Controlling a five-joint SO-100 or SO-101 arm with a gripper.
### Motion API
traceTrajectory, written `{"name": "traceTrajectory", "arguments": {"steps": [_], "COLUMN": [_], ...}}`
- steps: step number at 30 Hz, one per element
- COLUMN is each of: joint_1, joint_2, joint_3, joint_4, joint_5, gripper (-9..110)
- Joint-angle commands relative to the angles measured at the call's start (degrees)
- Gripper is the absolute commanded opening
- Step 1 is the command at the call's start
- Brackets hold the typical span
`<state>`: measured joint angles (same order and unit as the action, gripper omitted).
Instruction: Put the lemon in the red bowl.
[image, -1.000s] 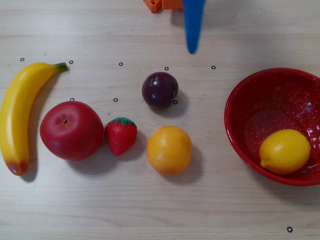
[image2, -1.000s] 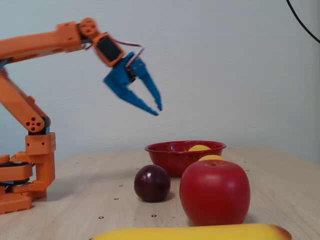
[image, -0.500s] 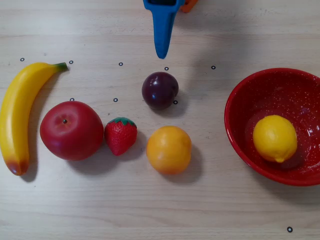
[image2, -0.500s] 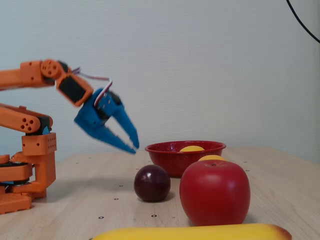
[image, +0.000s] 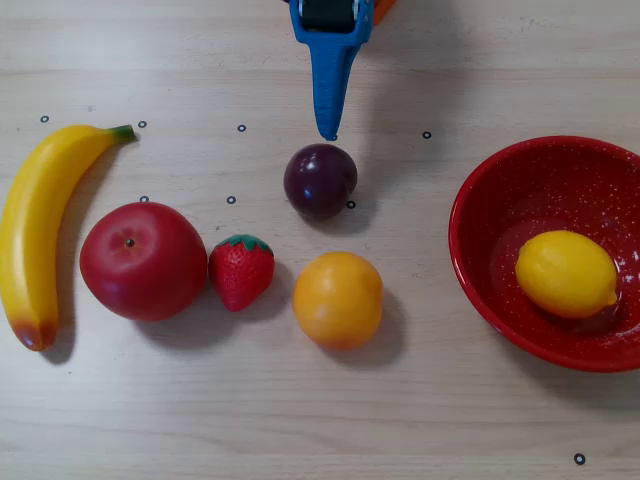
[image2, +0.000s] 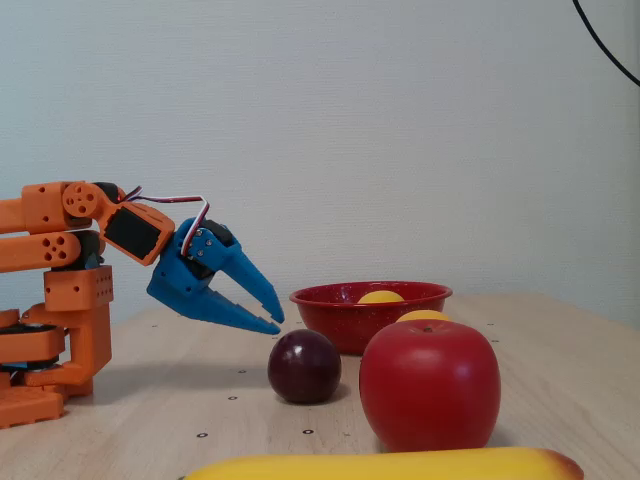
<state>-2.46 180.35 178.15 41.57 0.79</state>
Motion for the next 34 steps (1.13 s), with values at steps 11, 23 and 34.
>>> {"name": "traceTrajectory", "arguments": {"steps": [11, 23, 34], "joint_1": [1.2, 1.6, 1.6], "joint_2": [4.7, 4.7, 4.7], "joint_3": [0.5, 0.5, 0.5], "joint_4": [8.9, 8.9, 8.9], "joint_5": [0.1, 0.0, 0.0], "gripper": [0, 0, 0]}}
